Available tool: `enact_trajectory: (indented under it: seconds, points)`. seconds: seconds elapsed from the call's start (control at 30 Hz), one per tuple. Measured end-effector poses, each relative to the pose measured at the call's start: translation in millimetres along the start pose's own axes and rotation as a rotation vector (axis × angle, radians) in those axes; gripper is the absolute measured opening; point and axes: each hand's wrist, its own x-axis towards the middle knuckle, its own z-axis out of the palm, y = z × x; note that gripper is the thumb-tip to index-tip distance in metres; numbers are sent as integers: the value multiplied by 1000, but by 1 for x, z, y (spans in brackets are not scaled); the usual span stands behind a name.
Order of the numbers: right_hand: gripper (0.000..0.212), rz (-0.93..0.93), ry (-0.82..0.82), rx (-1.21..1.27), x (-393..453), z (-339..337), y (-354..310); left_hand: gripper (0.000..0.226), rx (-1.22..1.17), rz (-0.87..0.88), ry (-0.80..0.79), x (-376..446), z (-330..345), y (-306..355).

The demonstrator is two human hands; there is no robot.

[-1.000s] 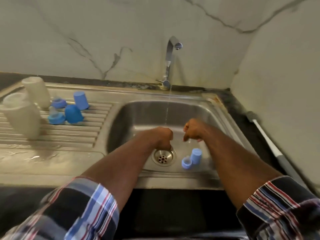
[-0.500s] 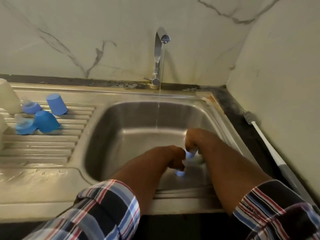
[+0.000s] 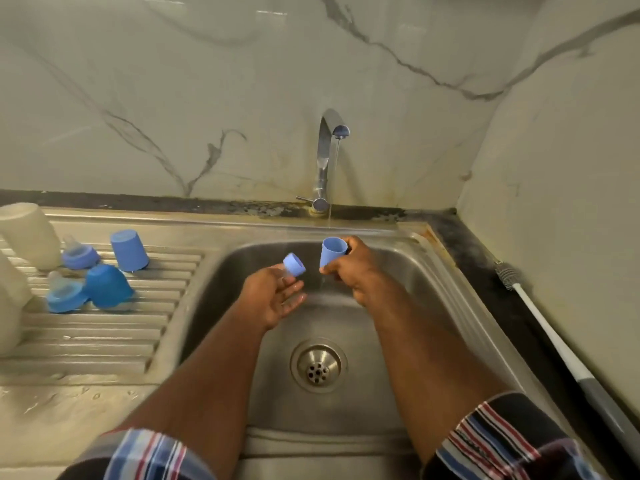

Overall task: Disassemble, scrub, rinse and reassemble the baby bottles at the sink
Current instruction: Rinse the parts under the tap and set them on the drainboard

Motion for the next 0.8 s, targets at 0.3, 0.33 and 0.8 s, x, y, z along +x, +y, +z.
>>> enact_trajectory:
  seconds: [0.3, 0.33, 0.8]
  points:
    - [61, -142, 88, -76, 14, 9, -5, 31, -229, -64, -47, 12, 19, 19]
    - [61, -156, 72, -136, 13, 10, -7, 33, -238, -65, -63, 12, 20, 20]
    - [71, -174, 7, -385, 20, 4, 5, 50, -138, -10, -20, 16, 23, 18]
